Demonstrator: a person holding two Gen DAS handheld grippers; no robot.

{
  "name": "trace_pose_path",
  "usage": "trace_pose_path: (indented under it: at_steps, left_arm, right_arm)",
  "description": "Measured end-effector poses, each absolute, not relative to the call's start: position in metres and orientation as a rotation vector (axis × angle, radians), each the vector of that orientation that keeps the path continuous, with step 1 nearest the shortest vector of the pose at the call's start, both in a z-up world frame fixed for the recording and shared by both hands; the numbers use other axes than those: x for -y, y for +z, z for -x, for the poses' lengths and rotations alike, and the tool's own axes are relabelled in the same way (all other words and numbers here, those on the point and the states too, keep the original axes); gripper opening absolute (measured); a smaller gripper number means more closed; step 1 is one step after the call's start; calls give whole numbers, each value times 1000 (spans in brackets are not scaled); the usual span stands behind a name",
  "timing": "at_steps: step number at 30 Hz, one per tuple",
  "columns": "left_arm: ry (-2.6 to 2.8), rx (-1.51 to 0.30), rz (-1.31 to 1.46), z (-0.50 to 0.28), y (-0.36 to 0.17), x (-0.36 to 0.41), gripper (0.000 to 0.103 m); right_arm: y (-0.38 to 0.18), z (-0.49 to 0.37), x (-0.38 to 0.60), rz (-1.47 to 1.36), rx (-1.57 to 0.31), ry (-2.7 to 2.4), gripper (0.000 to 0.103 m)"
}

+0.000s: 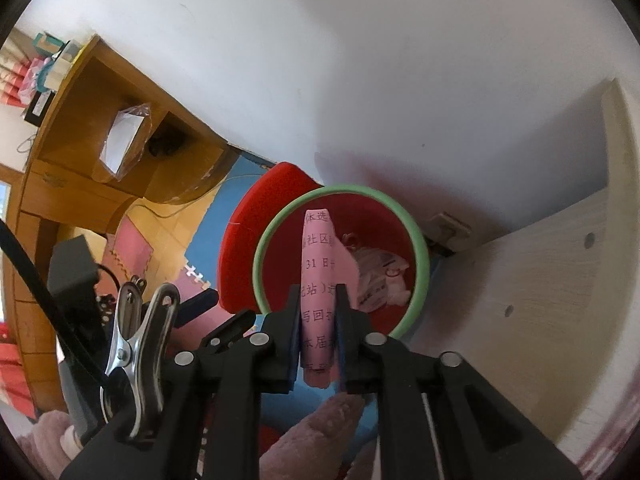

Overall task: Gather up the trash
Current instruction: 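Open the left tool over the bucket while the right tool releases the pink paper, then move both open tools back toward the trash pile on the bed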

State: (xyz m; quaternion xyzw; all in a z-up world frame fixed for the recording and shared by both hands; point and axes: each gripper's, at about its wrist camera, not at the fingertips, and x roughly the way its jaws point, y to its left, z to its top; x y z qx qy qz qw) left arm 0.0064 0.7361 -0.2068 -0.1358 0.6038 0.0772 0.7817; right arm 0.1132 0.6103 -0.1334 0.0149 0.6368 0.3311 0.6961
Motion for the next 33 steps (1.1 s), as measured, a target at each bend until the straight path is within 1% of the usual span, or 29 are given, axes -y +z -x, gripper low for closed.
trace_pose_path:
  at_steps: [2, 5, 13, 21, 33]
  left_arm:
    - [167, -1300, 295, -6, -204, -736, 46]
    - [168, -1296, 296, -5, -200, -736, 46]
    - [168, -1293, 288, -5, -194, -735, 46]
    - [150, -1281, 264, -3, -169, -729, 46]
    - [144, -1270, 231, 4, -134, -713, 46]
  right_arm:
    - [-136, -114, -609, -56, -1436, 742, 26]
    - [-137, -114, -610, -49, -1436, 719, 32]
    - [-130, -110, -611, -45, -1420, 733, 33]
    - [-120, -106, -602, -91, -1404, 738, 33]
    - [-77, -83, -570, -164, -1320, 760, 33]
